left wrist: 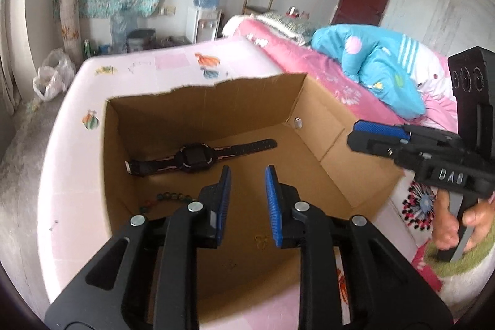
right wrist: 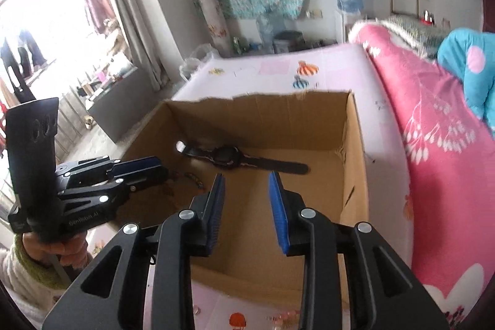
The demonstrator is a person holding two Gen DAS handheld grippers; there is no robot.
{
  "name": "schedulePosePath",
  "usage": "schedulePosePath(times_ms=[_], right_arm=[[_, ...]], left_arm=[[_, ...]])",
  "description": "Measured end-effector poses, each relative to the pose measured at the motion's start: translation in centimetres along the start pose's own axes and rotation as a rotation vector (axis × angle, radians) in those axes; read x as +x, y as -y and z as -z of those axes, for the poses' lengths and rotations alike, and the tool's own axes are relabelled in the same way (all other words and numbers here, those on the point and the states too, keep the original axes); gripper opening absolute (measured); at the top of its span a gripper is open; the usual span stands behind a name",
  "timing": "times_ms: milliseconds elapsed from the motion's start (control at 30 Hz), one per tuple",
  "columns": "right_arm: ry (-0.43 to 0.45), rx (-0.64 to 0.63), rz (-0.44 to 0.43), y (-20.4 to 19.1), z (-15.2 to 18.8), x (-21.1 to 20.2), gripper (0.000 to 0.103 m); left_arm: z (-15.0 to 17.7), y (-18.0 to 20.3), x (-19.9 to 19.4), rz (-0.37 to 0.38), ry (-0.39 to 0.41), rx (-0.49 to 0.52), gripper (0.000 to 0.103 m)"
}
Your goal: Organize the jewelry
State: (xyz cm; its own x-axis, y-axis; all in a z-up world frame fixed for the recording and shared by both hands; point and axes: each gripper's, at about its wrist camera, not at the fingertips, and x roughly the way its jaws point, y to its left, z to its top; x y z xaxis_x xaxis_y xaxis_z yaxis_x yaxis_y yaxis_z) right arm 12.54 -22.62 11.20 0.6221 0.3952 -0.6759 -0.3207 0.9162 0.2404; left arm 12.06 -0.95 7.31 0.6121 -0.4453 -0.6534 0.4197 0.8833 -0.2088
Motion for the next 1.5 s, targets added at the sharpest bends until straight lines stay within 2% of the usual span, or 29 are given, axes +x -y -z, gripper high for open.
schedulePosePath(times_ms=[67, 167, 300, 367, 467, 533, 600, 733, 867, 1033, 1167, 1400, 1500], right_arm=[[0.039, -0.031, -0.036, -0.8, 0.8, -2.3, 0.039], [0.060, -0.073, -0.071, -1.7, 2.8, -4.7, 0.044], [0.005, -0.050, -0.095, -2.2, 5.9, -5.1, 0.045], [-0.050, 0.002, -0.108, -2.0, 8.0, -4.1, 0.045], [-0.126, 0.094, -0.137, -1.2, 10.5, -1.9, 0.045], [-0.166, 0.132, -0.135, -0.8, 11.8, -0.6, 0.045], [-0.207, 0.154, -0.106, -0.6, 12.8, 0.7, 0.045], [-0.267, 0.188, -0.084, -0.1, 14.2, 2.3, 0.045], [-0.272, 0.202, -0.080, 0.1, 14.8, 2.3, 0.045], [-0.264, 0.211, -0.087, 0.4, 15.4, 1.7, 0.045], [-0.277, 0.224, -0.086, 0.9, 15.6, 1.9, 0.045], [-0.281, 0.226, -0.086, 1.4, 15.9, 1.6, 0.045], [-0.279, 0.229, -0.081, 1.5, 15.9, 1.5, 0.045]], left_arm=[[1.0, 0.4, -2.4, 0.004, 0.034, 0.039, 0.030], [3.0, 0.7, -5.3, 0.013, 0.061, 0.092, 0.038], [6.9, 1.2, -7.8, 0.064, 0.023, 0.112, 0.039], [8.3, 1.3, -8.1, 0.081, 0.006, 0.097, 0.039], [10.5, 1.3, -6.6, 0.156, -0.029, 0.026, 0.040], [11.8, 1.6, -4.7, 0.162, -0.049, 0.015, 0.040], [12.7, 2.3, -2.7, 0.142, -0.083, 0.044, 0.039], [13.9, 4.6, 0.2, 0.148, -0.118, 0.187, 0.039], [15.2, 6.0, 2.4, 0.120, -0.162, 0.299, 0.039], [15.6, 6.3, 2.7, 0.130, -0.158, 0.335, 0.039], [15.5, 6.2, 2.8, 0.138, -0.148, 0.345, 0.030], [15.3, 6.3, 3.1, 0.171, -0.149, 0.395, 0.029], [15.4, 6.4, 3.1, 0.159, -0.141, 0.426, 0.024]])
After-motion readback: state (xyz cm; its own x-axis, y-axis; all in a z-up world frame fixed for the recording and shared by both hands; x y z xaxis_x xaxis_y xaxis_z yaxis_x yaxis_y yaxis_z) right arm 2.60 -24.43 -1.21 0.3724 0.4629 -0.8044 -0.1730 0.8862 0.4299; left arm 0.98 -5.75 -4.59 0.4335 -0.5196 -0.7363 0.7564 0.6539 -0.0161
